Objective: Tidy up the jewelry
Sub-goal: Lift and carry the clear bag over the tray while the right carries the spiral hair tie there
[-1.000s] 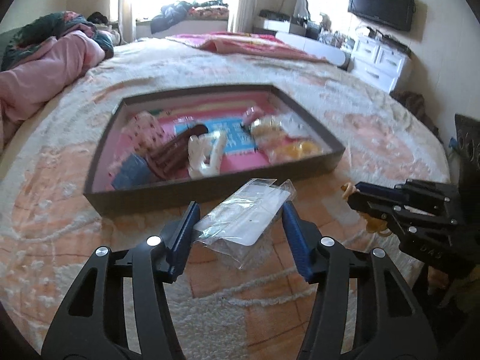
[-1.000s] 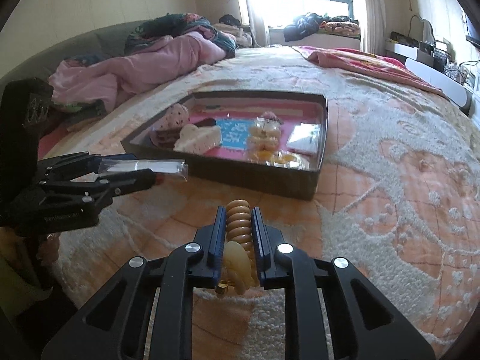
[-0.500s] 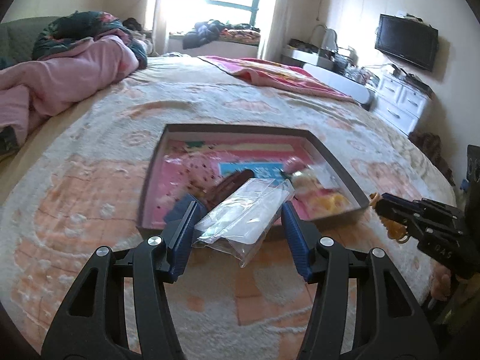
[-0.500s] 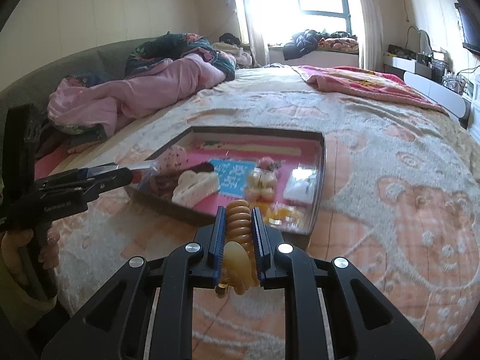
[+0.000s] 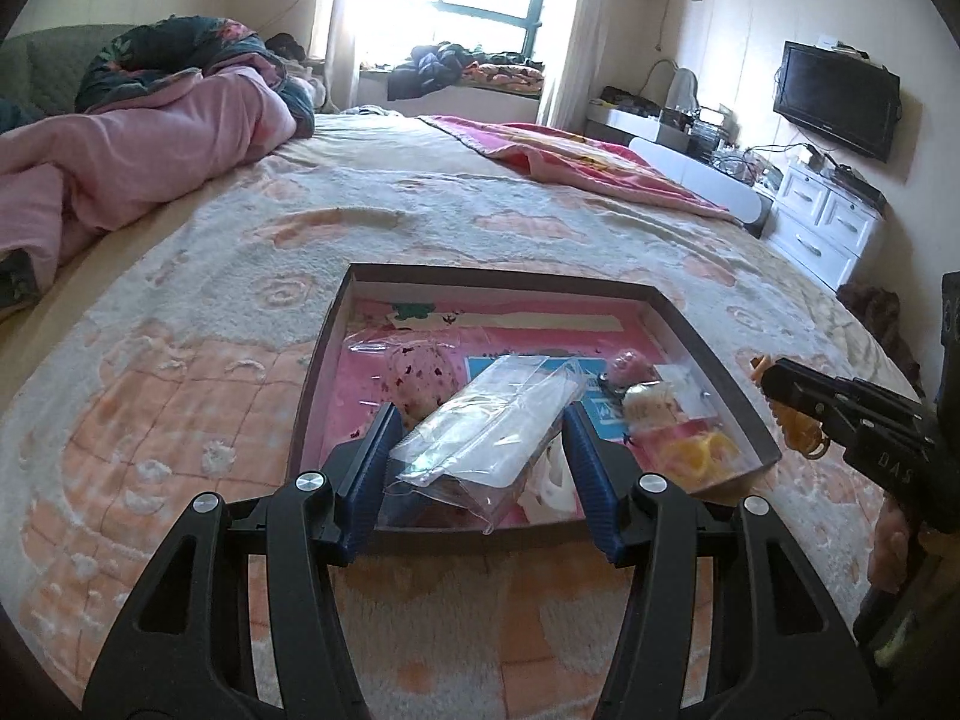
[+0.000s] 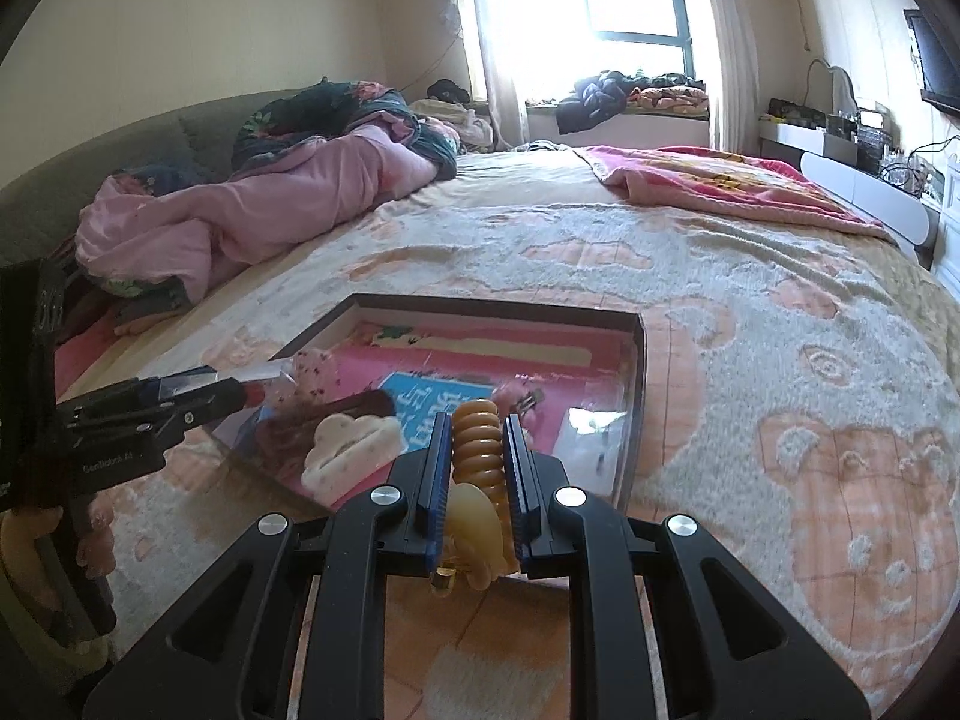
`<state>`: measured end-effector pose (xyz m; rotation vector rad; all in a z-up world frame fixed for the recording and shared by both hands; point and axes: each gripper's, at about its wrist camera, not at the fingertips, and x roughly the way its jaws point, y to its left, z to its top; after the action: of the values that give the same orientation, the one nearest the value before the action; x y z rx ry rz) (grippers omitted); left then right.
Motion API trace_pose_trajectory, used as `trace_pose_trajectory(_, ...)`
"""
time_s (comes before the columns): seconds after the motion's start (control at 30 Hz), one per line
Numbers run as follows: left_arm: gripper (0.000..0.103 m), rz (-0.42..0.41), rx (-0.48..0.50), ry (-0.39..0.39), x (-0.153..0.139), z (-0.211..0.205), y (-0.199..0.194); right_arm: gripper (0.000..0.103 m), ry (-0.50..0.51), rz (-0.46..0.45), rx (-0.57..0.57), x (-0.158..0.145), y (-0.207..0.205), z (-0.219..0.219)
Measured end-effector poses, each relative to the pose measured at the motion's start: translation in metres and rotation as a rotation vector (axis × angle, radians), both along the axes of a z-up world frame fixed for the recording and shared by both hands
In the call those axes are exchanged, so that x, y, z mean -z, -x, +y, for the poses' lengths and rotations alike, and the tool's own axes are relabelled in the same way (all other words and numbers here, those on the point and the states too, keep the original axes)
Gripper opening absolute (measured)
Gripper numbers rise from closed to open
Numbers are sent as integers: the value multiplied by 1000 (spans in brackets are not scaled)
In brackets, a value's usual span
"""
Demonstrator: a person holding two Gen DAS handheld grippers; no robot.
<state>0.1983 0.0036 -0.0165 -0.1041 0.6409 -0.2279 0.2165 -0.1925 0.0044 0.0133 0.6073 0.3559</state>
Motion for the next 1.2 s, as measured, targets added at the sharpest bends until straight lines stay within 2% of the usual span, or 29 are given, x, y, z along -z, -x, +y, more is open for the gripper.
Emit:
trace_pose_trajectory(0.2,47,10,1,-2,5,-6,-10,17,1,3,10,1,-17,-2)
trace_pose_trajectory(0.77,47,14,85,-3,14,-43,-30,17,-19,44,49,12,-60,-21)
trace_pose_trajectory(1.2,47,46,192,-47,35,-76,-30,17,-51,153,58,41,-82,-27)
